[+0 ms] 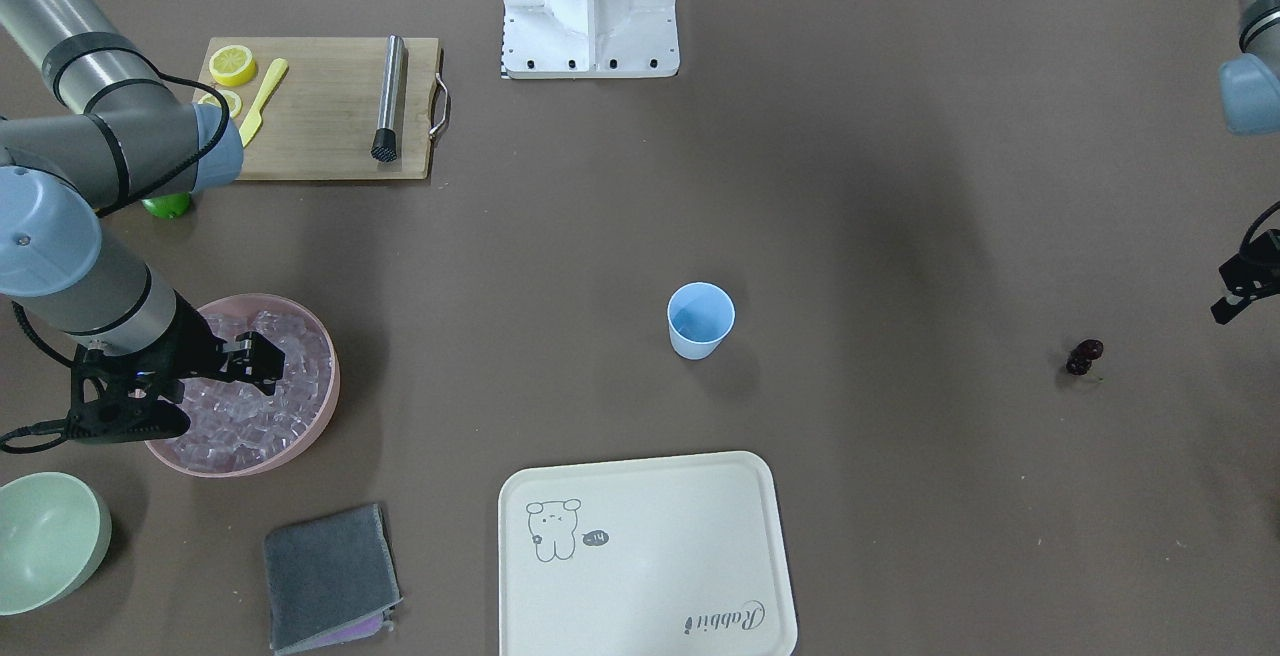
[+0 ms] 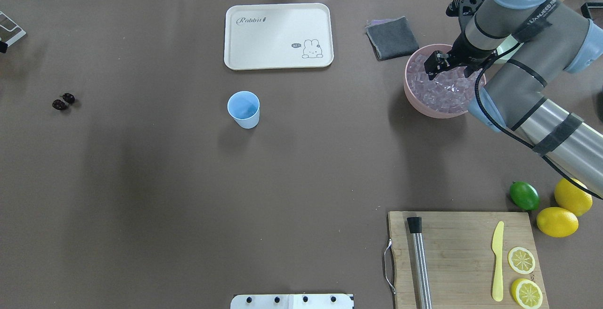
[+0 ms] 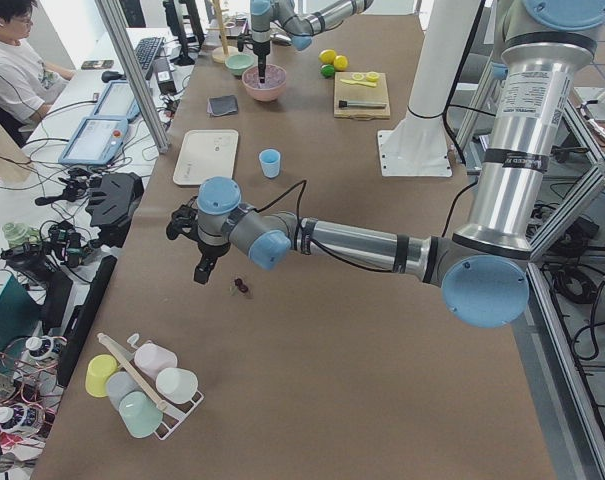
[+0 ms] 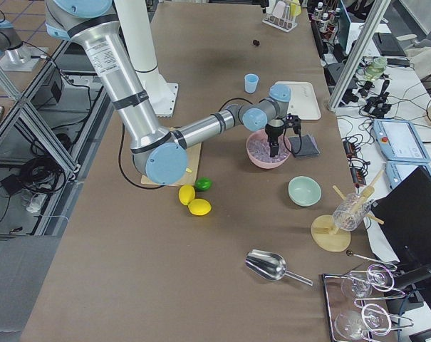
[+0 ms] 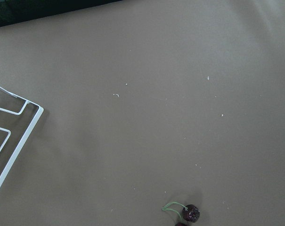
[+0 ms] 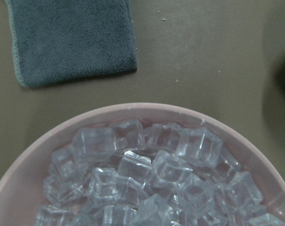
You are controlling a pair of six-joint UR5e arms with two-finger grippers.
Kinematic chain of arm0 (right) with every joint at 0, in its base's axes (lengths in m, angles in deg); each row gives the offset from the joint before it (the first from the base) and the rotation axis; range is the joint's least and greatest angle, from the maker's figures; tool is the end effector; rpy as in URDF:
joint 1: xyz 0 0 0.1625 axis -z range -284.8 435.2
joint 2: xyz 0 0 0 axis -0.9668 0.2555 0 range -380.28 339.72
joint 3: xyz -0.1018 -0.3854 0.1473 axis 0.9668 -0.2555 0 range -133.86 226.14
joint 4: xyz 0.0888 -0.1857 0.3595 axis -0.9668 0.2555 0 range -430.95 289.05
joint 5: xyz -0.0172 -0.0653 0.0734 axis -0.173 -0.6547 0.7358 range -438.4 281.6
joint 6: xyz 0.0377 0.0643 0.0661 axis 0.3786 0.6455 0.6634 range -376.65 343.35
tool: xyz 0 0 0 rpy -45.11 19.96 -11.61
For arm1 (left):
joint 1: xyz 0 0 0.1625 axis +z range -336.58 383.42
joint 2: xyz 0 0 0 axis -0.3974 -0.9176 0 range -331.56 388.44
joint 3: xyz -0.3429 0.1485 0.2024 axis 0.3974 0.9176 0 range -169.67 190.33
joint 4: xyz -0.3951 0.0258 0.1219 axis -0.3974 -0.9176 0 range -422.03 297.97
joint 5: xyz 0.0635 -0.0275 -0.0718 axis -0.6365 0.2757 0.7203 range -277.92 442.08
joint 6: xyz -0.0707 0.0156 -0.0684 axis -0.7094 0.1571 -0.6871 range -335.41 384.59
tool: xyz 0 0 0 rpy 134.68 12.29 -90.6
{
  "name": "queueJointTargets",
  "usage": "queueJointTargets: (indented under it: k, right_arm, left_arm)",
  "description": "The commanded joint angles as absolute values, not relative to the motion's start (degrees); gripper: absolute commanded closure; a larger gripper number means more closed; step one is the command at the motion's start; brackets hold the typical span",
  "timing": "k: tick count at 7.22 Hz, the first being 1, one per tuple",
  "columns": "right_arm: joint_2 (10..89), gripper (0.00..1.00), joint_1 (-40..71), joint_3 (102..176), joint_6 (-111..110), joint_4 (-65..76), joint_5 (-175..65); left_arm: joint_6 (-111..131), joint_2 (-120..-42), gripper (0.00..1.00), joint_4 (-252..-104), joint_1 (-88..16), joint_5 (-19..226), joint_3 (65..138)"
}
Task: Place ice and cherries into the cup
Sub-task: 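Lower the right gripper into the bowl and grasp another ice cube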
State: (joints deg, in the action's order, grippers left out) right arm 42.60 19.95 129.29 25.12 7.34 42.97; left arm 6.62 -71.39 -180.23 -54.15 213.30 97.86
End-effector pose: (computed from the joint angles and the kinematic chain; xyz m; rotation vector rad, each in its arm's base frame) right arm -0.3271 -0.6145 0.4243 0.0968 -0.7547 -0.0361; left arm 0.0601 -0.5871 0.5340 0.3895 0.8258 0.1332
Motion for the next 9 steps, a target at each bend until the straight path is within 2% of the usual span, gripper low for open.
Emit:
queueJointTargets:
  k: [1, 2, 5, 9]
  right_arm:
    - [42.56, 0.05, 20.00, 128.58, 25.27, 5.95, 43.07]
    - [42.56, 0.08, 20.00, 128.75, 25.36, 5.95, 43.07]
    - [42.03, 0.29, 20.09, 128.75, 25.27, 5.95, 43.24]
    - [41.06, 0.29, 20.44, 127.88, 25.18, 6.13, 43.07]
  left_arm:
    - [5.88, -70.97, 0.02, -181.20, -54.02, 213.21, 97.96]
    - [5.87, -70.97, 0.02, -181.21, -54.10, 213.21, 97.87]
    - [5.87, -71.14, 0.02, -181.21, -54.02, 213.13, 97.61]
    - [5.78, -71.40, 0.02, -181.21, -53.40, 211.90, 97.17]
